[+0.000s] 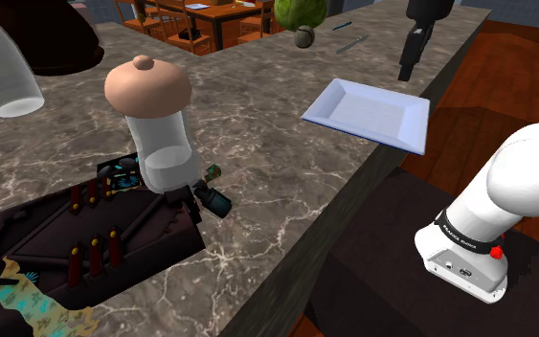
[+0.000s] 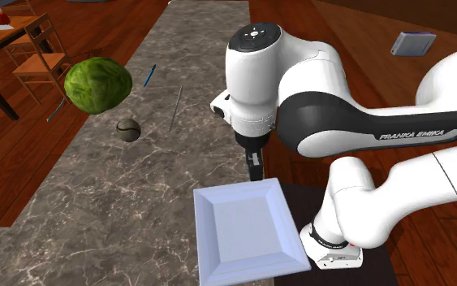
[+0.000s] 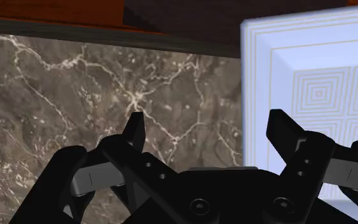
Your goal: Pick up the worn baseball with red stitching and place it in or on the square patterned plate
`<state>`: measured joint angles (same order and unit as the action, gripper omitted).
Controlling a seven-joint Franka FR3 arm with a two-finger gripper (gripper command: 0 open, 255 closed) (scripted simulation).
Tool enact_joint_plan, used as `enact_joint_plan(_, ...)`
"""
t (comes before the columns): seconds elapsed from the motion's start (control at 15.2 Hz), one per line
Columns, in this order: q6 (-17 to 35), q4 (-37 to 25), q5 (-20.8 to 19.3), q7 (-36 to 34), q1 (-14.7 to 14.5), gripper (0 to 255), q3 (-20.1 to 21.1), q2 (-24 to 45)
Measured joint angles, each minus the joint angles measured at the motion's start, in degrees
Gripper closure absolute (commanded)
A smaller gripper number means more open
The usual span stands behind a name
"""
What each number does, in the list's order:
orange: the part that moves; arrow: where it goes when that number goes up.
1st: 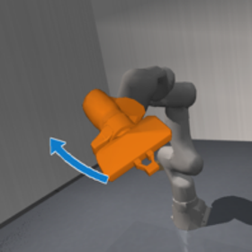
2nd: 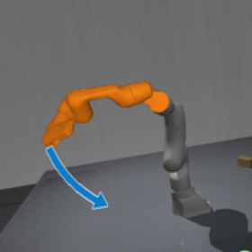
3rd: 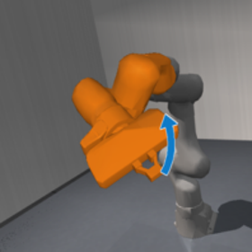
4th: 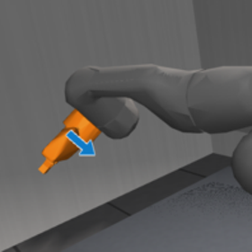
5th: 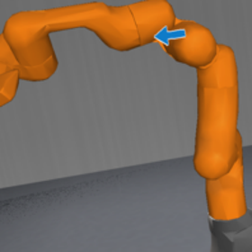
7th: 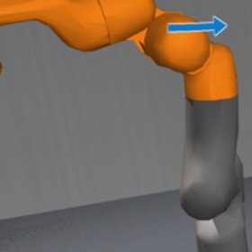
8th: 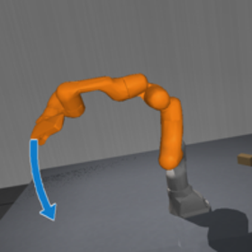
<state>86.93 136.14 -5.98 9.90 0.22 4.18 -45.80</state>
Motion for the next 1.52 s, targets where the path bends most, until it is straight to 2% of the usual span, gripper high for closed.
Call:
enact_joint_plan(0.33,3.5,-2.9,-0.5,2.4,0.3,0,-2.1,5.1)
enact_joint_plan(0.59,8.1,-7.8,-0.7,5.6,0.6,0,-4.7,12.9)
enact_joint_plan(1.19,14.0,-24.1,2.2,14.0,0.8,0,-9.8,31.6)
enact_joint_plan(1.52,14.3,-35.2,5.5,18.0,0.9,0,-11.2,41.5)
